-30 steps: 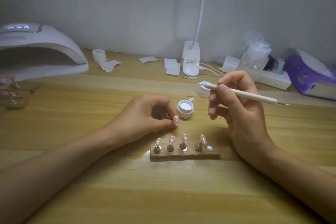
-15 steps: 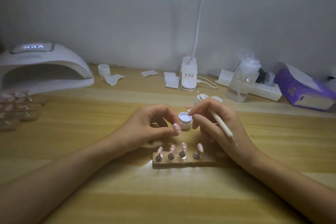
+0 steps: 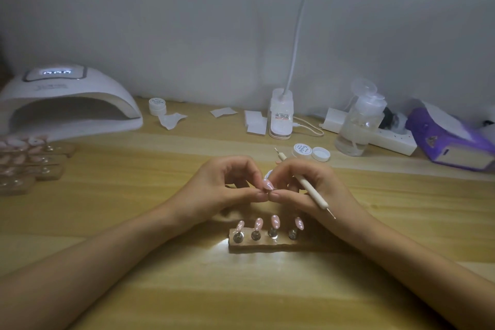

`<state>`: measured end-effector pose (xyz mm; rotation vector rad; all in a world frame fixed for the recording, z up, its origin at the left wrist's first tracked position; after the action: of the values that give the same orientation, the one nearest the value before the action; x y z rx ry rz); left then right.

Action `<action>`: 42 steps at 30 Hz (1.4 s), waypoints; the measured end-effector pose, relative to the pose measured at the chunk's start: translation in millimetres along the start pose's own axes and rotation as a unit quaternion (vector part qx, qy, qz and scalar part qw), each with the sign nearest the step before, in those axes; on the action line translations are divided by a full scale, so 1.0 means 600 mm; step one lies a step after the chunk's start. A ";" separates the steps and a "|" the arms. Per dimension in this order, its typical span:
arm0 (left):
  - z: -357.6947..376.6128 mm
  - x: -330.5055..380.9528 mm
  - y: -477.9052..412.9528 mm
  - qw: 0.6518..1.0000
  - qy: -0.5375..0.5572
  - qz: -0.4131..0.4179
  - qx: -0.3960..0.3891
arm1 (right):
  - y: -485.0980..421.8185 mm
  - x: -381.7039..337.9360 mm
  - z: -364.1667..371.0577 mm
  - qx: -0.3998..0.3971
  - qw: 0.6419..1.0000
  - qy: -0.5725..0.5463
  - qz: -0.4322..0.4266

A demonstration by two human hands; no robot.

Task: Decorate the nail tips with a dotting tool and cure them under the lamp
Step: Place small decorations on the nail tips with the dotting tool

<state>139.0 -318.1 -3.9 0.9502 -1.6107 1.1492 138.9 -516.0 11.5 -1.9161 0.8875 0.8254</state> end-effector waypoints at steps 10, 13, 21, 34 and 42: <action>-0.004 0.000 -0.001 1.000 -0.006 0.002 0.011 | 0.000 -0.009 0.004 0.004 0.996 -0.071 0.050; -0.003 0.001 -0.002 1.000 0.005 -0.012 0.019 | 0.004 -0.016 -0.017 0.020 0.994 -0.078 0.067; -0.002 0.003 -0.001 0.999 0.019 -0.023 0.033 | 0.072 -0.014 -0.060 0.007 0.995 0.006 0.096; 0.000 0.003 0.000 0.999 0.017 -0.024 0.030 | 0.093 0.002 -0.052 0.017 0.995 0.049 0.081; -0.001 0.003 0.002 0.999 0.026 -0.027 0.032 | 0.092 0.004 -0.061 -0.014 0.994 0.046 0.100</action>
<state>137.4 -317.6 -2.2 0.9907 -1.5060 1.1849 102.4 -570.2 2.4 -1.9244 1.1421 0.8768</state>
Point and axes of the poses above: each hand's wrist, its own y-axis away from the middle knuckle, its own z-axis out of the palm, x = y × z, the point moved 1 cm from there along -y, towards the middle knuckle, and after that the axes turned 8 degrees about x, right-handed, at the moved point
